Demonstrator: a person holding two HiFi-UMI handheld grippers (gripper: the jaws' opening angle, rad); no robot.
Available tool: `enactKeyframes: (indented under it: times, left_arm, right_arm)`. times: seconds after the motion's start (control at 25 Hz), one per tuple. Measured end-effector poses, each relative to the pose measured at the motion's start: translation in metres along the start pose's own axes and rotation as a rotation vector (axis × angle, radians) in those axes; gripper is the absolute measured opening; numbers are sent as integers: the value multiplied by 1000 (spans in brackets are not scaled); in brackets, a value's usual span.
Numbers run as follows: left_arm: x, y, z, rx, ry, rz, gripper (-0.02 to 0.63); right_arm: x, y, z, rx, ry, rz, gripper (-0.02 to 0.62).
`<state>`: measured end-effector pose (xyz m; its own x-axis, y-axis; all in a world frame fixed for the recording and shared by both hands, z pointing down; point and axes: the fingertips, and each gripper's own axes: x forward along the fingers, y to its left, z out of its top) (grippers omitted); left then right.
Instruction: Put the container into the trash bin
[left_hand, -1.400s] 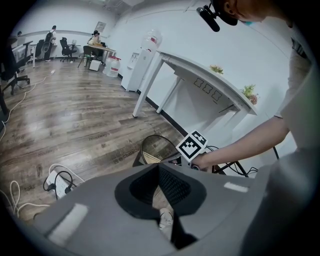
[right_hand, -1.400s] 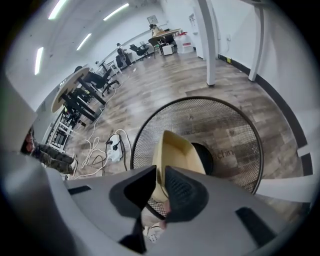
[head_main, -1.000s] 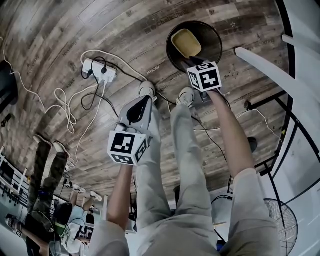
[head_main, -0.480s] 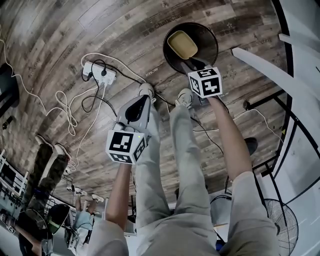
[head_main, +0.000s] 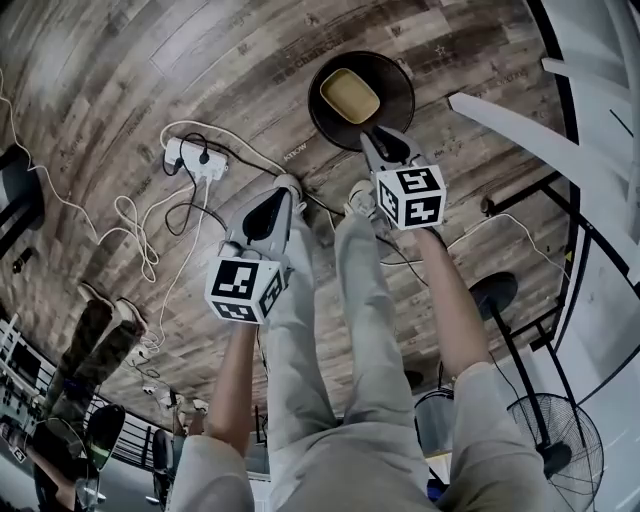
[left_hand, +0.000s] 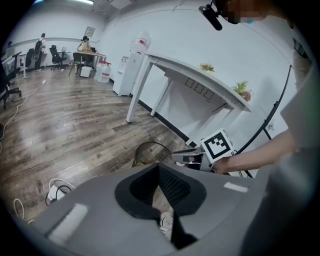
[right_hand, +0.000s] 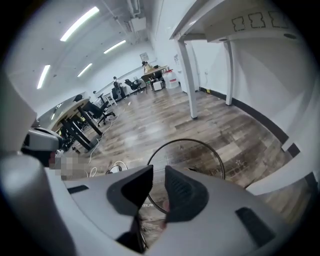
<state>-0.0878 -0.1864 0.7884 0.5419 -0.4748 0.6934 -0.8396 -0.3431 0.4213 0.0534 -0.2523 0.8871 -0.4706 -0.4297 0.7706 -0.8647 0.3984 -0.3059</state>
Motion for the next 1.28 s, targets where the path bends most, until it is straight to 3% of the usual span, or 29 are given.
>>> enactKeyframes:
  times: [0.52,1.28]
  left_arm:
    - [7,-16,21,52,-7,-6,11]
    - [-23,-53,52,87,-42,-14,11]
  right_arm:
    - [-98,9,15,43,-172,-43,50]
    - [-200,24,24,71,-270,-133,14]
